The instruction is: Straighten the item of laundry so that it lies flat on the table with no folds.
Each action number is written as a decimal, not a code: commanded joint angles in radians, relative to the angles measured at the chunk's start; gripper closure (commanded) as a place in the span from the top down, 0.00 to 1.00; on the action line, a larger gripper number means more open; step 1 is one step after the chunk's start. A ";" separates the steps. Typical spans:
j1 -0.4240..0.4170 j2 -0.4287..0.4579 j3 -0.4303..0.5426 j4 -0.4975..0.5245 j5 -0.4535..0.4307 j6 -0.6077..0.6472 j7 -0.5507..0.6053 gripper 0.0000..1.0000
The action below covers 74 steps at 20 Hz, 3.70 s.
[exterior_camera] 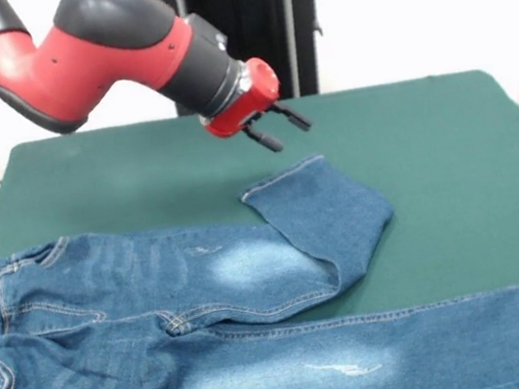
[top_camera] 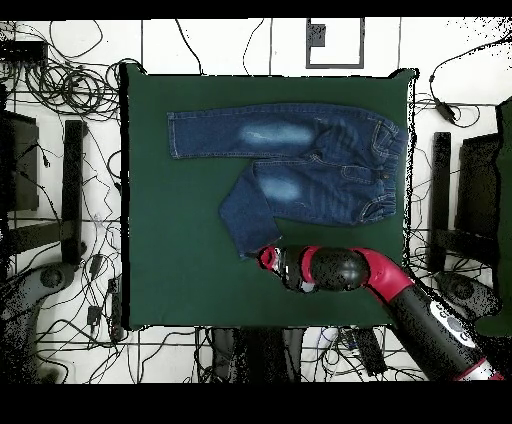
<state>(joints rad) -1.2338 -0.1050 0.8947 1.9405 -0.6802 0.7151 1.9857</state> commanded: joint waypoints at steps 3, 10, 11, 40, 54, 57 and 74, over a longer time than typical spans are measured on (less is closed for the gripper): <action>0.124 -0.008 -0.092 -0.108 -0.071 -0.184 0.045 1.00; 0.092 -0.027 -0.087 -0.104 -0.002 -0.162 -0.014 1.00; 0.079 -0.027 -0.082 -0.104 0.005 -0.147 -0.034 1.00; -0.002 0.072 -0.092 -0.162 -0.044 -0.104 -0.167 1.00; -0.087 0.145 -0.094 -0.219 -0.060 -0.033 -0.315 1.00; -0.100 0.140 -0.084 -0.219 -0.048 0.000 -0.332 1.00; -0.109 0.115 -0.055 -0.203 -0.045 0.044 -0.303 1.00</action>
<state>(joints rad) -1.3894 0.0285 0.8475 1.8889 -0.6940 0.6629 1.9857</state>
